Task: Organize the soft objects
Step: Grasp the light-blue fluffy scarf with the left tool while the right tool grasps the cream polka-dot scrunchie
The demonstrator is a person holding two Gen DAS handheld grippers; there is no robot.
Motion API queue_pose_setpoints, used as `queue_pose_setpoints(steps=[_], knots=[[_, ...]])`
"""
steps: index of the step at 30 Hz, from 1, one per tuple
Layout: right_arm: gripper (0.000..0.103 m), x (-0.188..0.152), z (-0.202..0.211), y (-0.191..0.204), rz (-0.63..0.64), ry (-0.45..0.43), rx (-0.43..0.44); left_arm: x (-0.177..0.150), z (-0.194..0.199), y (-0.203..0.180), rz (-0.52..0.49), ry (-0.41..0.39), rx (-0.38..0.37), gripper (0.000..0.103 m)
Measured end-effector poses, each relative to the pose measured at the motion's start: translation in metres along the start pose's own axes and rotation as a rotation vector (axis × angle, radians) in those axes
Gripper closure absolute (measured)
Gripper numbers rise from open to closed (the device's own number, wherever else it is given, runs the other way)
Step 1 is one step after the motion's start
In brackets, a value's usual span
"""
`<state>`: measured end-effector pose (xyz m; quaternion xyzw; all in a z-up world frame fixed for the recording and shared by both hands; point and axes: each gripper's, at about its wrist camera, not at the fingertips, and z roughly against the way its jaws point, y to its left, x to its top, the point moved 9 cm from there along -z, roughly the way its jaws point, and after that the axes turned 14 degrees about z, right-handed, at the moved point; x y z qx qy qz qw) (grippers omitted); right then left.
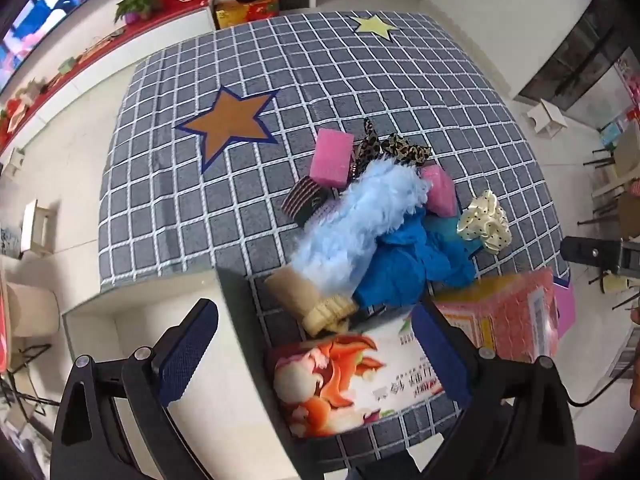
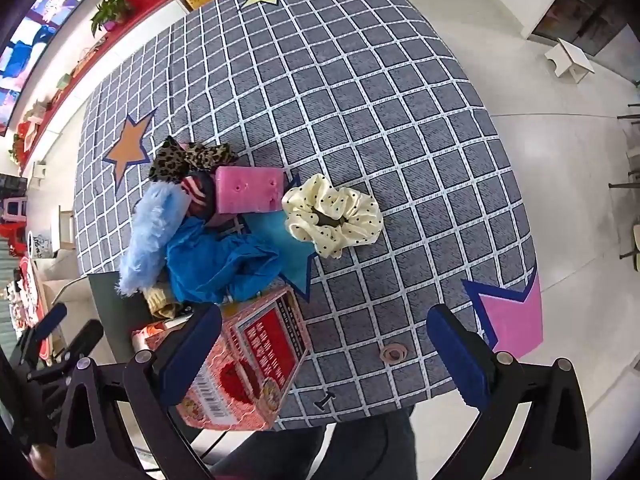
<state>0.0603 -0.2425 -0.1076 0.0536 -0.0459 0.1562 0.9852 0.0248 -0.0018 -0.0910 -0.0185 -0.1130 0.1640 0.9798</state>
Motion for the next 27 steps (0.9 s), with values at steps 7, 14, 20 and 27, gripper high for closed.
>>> queue_pose_setpoints(steps=[7, 14, 20, 27], knots=[[0.000, 0.015, -0.031, -0.008, 0.053, 0.077, -0.005, 0.015, -0.028, -0.011, -0.042, 0.062, 0.023, 0.004], [0.000, 0.030, -0.065, -0.014, 0.087, 0.135, -0.001, 0.041, -0.056, -0.031, -0.048, 0.046, 0.016, 0.004], [0.000, 0.037, -0.088, -0.013, 0.104, 0.167, 0.013, 0.046, -0.069, -0.041, -0.066, 0.073, -0.006, 0.004], [0.000, 0.047, -0.121, -0.006, 0.135, 0.183, 0.004, 0.057, -0.089, -0.054, -0.113, 0.091, -0.023, 0.006]])
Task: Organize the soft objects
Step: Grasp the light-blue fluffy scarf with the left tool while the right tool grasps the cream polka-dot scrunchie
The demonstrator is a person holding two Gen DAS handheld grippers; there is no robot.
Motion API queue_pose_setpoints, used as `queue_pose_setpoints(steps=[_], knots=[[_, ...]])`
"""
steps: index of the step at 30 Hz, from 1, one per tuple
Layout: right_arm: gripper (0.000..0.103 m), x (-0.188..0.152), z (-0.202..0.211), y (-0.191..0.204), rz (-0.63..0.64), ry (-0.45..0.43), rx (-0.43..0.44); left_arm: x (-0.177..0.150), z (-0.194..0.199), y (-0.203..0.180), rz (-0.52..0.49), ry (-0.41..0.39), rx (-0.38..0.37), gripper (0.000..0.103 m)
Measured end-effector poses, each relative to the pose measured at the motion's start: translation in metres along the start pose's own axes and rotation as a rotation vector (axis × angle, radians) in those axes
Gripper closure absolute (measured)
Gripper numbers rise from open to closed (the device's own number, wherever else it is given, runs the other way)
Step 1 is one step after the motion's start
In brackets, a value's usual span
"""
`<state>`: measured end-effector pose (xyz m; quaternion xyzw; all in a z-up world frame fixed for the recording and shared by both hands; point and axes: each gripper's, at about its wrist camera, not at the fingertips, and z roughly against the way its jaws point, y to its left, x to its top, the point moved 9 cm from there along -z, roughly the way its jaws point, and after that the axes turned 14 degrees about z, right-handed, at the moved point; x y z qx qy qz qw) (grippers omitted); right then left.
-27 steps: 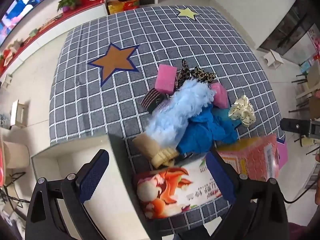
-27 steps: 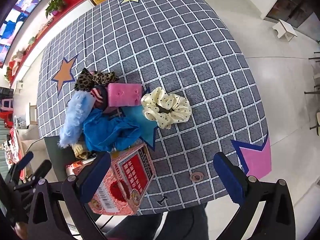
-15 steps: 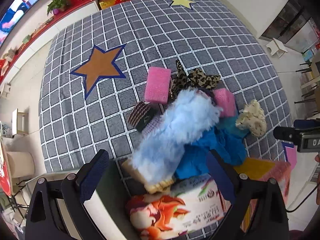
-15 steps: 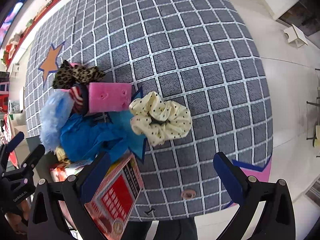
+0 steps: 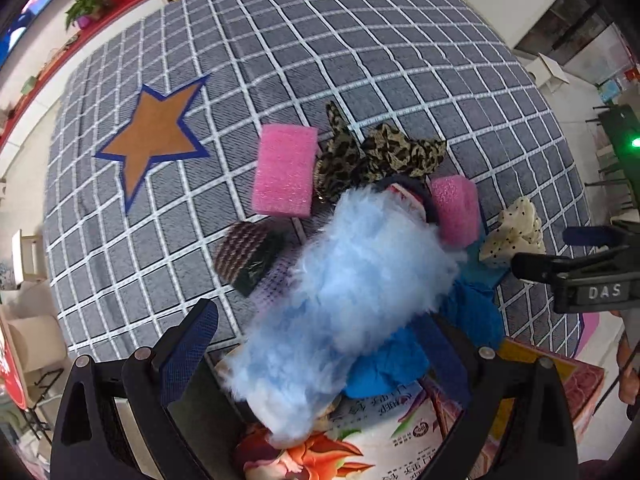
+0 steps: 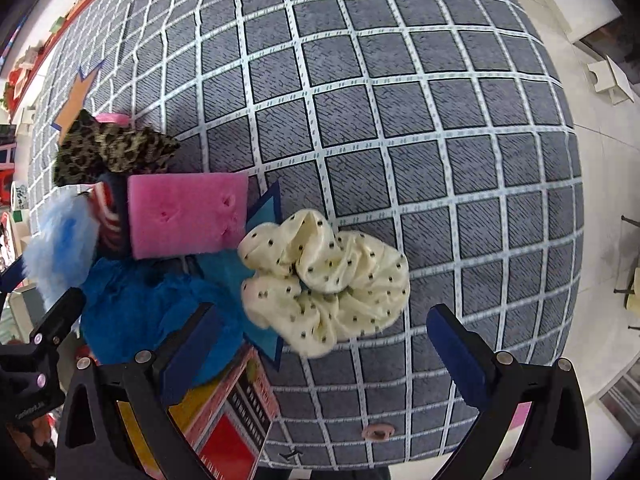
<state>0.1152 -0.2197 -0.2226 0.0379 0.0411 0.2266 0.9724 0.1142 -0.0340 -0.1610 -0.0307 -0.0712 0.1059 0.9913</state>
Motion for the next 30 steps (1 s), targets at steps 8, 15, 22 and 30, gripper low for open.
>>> queue_pose_setpoints(steps=[8, 15, 22, 30], knots=[[0.004, 0.014, -0.047, 0.017, 0.019, 0.037, -0.007, 0.018, -0.030, 0.002, 0.019, 0.051, -0.047, 0.059], [0.077, 0.005, -0.056, 0.016, 0.038, -0.004, -0.003, 0.015, 0.000, 0.006, 0.142, 0.004, -0.171, 0.069], [0.077, -0.001, -0.052, 0.009, -0.017, -0.063, 0.083, 0.003, 0.029, 0.013, 0.162, -0.039, -0.128, 0.069], [0.077, -0.013, -0.012, -0.014, 0.006, -0.121, 0.090, -0.011, 0.059, -0.009, 0.141, -0.036, -0.067, 0.069]])
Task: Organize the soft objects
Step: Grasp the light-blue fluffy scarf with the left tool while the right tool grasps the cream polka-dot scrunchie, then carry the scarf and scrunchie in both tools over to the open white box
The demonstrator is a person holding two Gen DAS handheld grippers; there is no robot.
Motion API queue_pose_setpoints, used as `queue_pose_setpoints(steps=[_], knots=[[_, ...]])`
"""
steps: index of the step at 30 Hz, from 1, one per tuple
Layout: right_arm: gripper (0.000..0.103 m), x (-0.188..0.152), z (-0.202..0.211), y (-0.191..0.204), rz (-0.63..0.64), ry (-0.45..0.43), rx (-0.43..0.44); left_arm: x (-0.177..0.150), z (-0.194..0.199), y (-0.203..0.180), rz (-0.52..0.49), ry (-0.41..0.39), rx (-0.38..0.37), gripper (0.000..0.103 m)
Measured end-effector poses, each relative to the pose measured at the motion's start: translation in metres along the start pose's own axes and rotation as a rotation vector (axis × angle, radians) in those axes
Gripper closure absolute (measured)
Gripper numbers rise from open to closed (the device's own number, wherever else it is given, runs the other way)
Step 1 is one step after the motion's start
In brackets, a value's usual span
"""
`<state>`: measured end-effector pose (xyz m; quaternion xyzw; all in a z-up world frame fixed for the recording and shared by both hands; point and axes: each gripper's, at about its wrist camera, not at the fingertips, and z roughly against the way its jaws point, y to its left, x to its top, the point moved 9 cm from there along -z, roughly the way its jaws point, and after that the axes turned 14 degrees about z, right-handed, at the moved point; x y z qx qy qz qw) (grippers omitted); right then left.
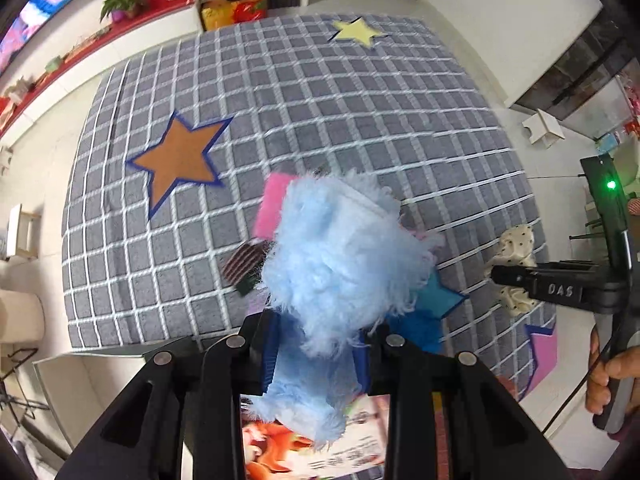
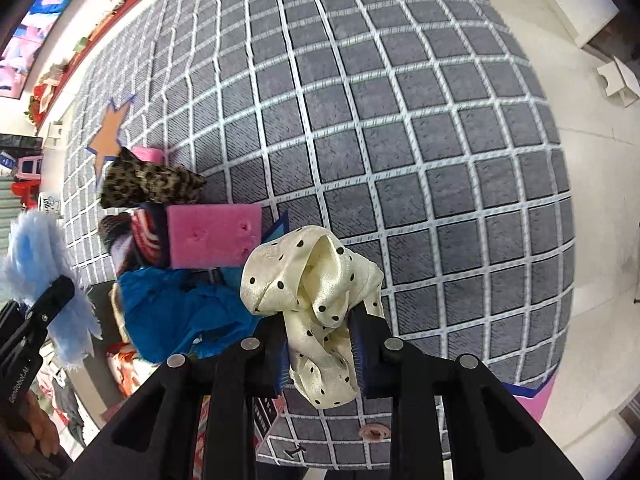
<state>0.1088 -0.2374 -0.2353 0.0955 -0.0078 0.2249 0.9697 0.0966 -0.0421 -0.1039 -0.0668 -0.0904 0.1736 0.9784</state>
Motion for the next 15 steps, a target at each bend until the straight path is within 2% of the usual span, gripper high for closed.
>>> queue_pose_setpoints(steps=[4, 7, 15], knots=[[0.077, 0.017, 0.073, -0.008, 0.019, -0.030, -0.013, -0.001, 0.016, -0.041, -0.064, -0.030, -0.024, 0.069], [0.077, 0.017, 0.102, -0.013, 0.033, -0.054, -0.030, -0.008, 0.028, -0.073, -0.115, -0.042, -0.069, 0.069], [0.077, -0.011, 0.137, -0.039, 0.049, -0.077, -0.045, -0.066, 0.050, -0.156, -0.298, -0.010, -0.164, 0.069]])
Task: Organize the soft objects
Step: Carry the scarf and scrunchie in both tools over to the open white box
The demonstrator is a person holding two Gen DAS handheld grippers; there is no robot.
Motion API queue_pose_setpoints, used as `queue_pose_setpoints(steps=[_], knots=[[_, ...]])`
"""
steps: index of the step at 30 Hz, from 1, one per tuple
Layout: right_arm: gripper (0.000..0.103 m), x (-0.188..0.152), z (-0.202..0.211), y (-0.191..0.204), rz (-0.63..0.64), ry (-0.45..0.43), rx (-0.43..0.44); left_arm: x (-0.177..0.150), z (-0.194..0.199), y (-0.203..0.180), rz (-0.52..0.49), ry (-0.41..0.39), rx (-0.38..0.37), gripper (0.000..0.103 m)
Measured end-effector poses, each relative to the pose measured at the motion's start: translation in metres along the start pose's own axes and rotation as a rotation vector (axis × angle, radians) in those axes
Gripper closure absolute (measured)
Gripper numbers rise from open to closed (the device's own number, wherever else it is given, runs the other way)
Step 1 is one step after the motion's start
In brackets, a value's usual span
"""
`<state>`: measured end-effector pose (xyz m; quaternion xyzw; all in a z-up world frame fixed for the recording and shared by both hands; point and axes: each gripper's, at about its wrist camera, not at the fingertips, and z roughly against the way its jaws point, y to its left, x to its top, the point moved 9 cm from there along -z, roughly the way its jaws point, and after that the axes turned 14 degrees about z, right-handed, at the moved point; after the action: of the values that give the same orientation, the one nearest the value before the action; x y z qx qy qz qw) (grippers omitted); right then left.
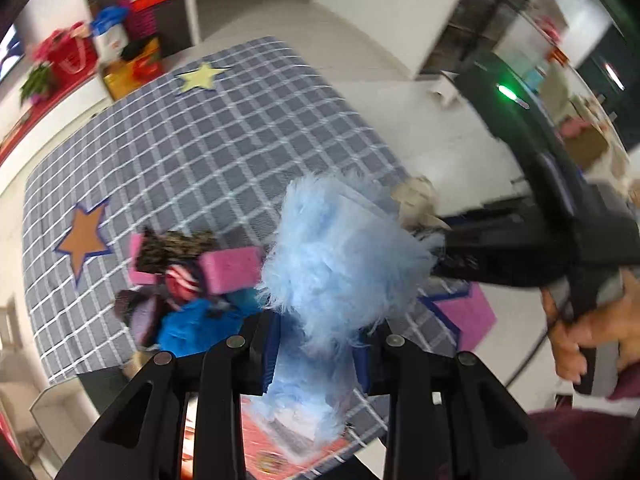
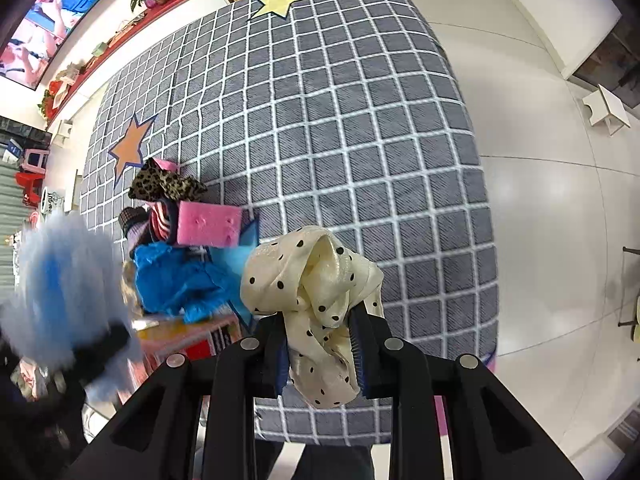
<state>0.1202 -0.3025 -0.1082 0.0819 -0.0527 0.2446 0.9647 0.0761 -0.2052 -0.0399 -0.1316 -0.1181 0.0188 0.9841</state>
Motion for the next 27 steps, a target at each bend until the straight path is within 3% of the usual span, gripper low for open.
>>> queue_pose_setpoints(steps=[5, 14, 22, 27], knots=[[0.077, -0.023, 0.007, -0.014, 0.013, 0.007, 0.002, -0.029, 0.002, -0.039, -0.039, -0.006, -0.030, 0.069], [0.077, -0.080, 0.010, -0.001, -0.045, 0.021, -0.032, -0.087, 0.017, -0.059, -0.127, 0.019, -0.100, 0.069], [0.077, -0.148, 0.004, 0.063, -0.090, 0.067, -0.019, -0.141, 0.053, -0.028, -0.100, -0.017, -0.125, 0.069], [0.077, -0.162, 0.000, 0.116, -0.034, 0.069, 0.018, -0.156, 0.081, 0.018, -0.038, -0.070, -0.076, 0.069]])
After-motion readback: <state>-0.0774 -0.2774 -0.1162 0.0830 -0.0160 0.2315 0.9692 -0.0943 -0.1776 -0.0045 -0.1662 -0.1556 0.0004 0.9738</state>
